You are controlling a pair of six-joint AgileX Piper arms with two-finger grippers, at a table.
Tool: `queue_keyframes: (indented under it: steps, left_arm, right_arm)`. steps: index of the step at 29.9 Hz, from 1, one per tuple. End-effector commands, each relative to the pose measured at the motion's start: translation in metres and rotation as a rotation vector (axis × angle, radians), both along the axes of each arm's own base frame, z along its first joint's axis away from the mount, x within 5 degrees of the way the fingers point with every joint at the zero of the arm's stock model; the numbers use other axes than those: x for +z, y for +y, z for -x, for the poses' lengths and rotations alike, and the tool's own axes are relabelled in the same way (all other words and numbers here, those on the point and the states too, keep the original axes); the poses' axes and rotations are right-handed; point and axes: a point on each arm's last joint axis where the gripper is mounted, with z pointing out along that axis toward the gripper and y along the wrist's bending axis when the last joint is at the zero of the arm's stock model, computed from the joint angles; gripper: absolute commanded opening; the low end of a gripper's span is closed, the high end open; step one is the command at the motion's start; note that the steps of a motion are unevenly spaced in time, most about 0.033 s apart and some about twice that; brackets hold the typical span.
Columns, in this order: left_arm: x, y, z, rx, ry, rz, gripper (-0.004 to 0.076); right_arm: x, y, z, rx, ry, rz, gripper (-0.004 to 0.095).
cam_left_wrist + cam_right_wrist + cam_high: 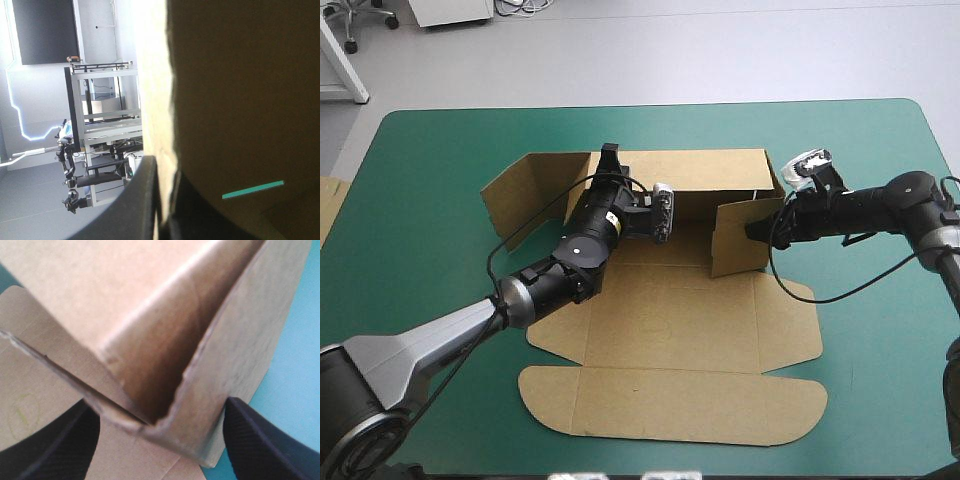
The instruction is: Fold the box
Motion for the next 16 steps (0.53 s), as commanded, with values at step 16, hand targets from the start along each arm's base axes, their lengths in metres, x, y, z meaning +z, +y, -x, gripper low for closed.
queue_keyframes:
  steps: [16]
  left_arm:
    - [0.015,-0.005,0.006,-0.033,0.016,0.135,-0.0010]
  right_arm:
    - [0.010,0.004,-0.001,-0.161,-0.040,-0.055,0.0319]
